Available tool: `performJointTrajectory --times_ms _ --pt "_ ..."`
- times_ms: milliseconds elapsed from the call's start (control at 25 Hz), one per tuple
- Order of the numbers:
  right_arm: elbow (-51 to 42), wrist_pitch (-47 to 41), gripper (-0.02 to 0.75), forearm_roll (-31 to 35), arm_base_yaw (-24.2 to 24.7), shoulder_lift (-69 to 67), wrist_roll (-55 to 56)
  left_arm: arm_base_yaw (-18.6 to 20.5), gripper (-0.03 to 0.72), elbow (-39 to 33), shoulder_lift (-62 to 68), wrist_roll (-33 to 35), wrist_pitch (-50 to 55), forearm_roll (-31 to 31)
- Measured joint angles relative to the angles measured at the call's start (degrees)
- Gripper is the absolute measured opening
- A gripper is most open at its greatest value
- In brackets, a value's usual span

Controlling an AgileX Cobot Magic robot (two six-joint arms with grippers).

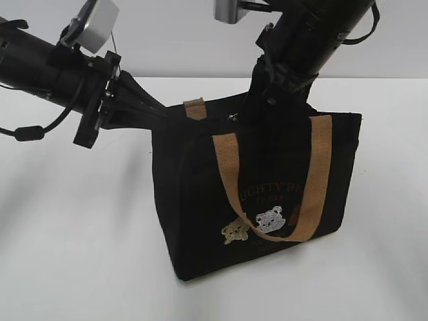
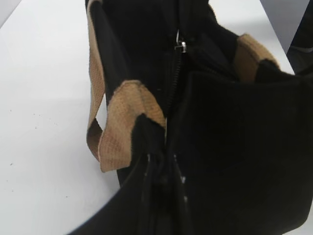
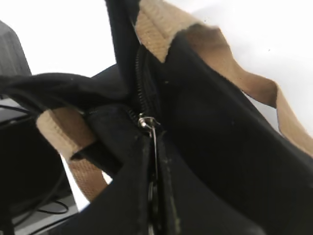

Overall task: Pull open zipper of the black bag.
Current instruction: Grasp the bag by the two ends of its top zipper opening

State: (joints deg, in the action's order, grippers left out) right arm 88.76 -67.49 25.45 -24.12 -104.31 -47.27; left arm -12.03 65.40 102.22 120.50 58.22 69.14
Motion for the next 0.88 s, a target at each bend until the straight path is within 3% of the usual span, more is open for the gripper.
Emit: performJointTrajectory --times_ms 160,360,480,600,880 --pt "0.0 0.1 -0.003 -1.9 -0.1 0.0 -7.9 -0.1 0.046 0.0 0.0 -0.1 0.1 0.2" --pt "0.0 0.3 -0.003 -3.7 0.3 0.1 -4.1 -0.2 0.046 0.0 0.0 -0.1 0.1 0.6" --pt "0.0 0.2 -0.008 -11.6 4.2 1.3 -0.5 0.7 0.046 0.0 0.0 -0.1 -0.6 -1.4" --pt "0.0 1.3 -0.009 -15.1 7.5 2.7 0.8 0.8 0.046 0.0 0.0 -0.1 -0.7 -1.6" --pt "0.0 1.8 -0.009 -15.7 10.8 3.4 1.8 0.9 0.046 0.0 0.0 -0.1 -1.0 -1.8"
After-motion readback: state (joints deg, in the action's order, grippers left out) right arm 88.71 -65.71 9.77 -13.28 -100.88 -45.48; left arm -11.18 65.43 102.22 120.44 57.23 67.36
